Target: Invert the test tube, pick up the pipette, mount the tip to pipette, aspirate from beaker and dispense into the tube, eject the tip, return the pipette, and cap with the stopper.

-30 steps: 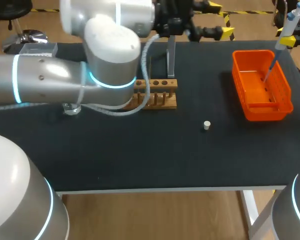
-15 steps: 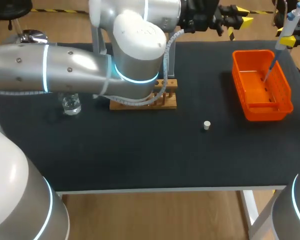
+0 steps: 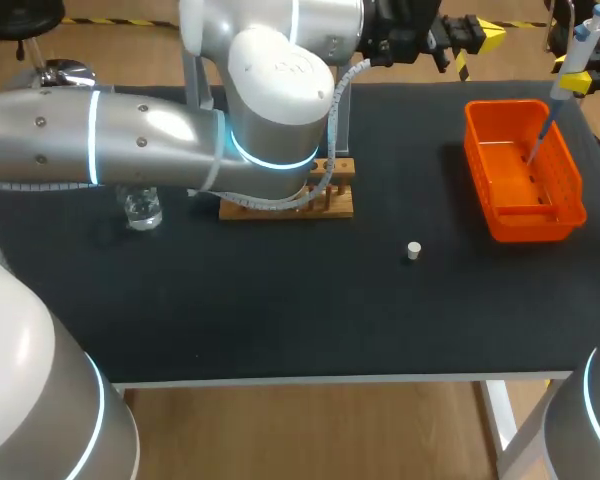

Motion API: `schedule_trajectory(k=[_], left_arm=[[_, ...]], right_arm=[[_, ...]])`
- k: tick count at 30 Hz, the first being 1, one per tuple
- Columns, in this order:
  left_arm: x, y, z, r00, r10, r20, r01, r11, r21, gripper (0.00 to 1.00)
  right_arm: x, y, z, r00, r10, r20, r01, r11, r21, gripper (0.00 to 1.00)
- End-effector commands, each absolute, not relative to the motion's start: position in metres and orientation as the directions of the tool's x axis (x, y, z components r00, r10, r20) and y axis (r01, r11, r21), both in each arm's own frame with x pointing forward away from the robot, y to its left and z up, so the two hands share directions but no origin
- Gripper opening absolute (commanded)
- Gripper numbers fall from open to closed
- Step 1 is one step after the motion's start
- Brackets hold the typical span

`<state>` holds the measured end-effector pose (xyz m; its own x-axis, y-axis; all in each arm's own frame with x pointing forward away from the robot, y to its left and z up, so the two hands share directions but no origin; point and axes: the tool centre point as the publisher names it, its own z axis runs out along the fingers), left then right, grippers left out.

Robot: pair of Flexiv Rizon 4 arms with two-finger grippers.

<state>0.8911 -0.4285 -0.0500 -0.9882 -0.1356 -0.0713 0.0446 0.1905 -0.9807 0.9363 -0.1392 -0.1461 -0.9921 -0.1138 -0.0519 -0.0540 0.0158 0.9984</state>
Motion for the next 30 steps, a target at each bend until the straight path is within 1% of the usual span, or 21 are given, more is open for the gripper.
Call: schedule_trajectory(k=[1,11,30], left_arm=[[0.891,-0.429,-0.051,-0.988,-0.136,-0.071,0.045,0.187,-0.981,0.0],[0.894,-0.438,-0.054,-0.988,-0.143,-0.06,0.036,0.165,-0.986,0.0],[0.913,-0.495,-0.046,-0.989,-0.126,-0.079,0.069,0.087,-0.994,0.0]], right_arm=[[0.938,-0.14,-0.146,-0.992,-0.117,-0.052,-0.055,0.017,0.998,0.0],[0.938,-0.14,-0.146,-0.992,-0.117,-0.052,-0.055,0.017,0.998,0.0],[0.938,-0.14,-0.146,-0.992,-0.117,-0.052,-0.055,0.017,0.998,0.0]])
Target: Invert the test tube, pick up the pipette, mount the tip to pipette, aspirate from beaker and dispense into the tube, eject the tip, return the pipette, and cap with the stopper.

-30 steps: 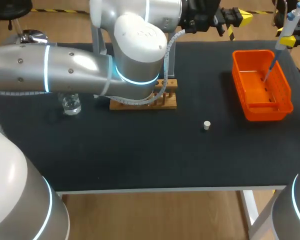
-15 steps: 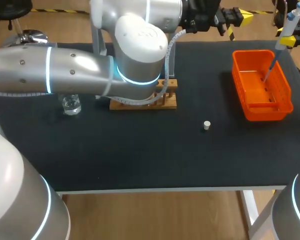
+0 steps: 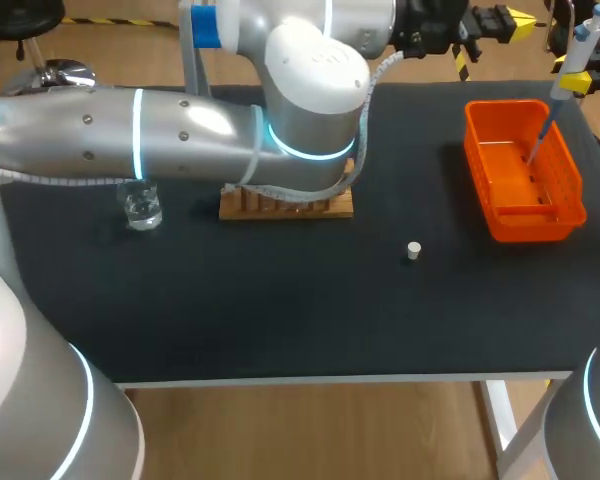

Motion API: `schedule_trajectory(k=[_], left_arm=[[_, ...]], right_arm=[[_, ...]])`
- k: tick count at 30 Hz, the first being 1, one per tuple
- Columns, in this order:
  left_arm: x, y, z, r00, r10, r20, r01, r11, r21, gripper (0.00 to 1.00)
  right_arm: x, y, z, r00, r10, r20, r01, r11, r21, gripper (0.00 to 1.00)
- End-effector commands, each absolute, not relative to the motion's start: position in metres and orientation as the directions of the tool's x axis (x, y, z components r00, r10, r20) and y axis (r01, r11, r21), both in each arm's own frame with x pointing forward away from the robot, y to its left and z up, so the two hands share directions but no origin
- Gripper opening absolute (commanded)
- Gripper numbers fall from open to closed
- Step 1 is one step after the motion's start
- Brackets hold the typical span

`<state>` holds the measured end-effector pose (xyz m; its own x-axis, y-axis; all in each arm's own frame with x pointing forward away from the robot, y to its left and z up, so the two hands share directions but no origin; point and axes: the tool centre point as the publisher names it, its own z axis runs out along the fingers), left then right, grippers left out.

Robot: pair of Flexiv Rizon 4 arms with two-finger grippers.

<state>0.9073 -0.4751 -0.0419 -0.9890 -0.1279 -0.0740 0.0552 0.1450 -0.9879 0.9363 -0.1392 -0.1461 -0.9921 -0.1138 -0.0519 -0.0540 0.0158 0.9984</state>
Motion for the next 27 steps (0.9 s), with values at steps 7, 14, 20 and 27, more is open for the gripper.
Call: schedule_trajectory(k=[7,14,20,27], left_arm=[[0.917,-0.508,-0.042,-0.989,-0.113,-0.09,0.085,0.053,-0.995,0.0],[0.92,-0.521,-0.04,-0.99,-0.111,-0.088,0.085,0.029,-0.996,0.0],[0.924,-0.529,-0.04,-0.989,-0.119,-0.085,0.085,0.004,-0.996,0.0],[0.924,-0.533,-0.042,-0.989,-0.124,-0.086,0.088,-0.013,-0.996,0.0]], right_arm=[[0.938,-0.14,-0.146,-0.992,-0.117,-0.052,-0.055,0.017,0.998,0.0],[0.938,-0.14,-0.146,-0.992,-0.117,-0.052,-0.055,0.017,0.998,0.0],[0.938,-0.14,-0.146,-0.992,-0.117,-0.052,-0.055,0.017,0.998,0.0],[0.938,-0.14,-0.146,-0.992,-0.117,-0.052,-0.055,0.017,0.998,0.0]])
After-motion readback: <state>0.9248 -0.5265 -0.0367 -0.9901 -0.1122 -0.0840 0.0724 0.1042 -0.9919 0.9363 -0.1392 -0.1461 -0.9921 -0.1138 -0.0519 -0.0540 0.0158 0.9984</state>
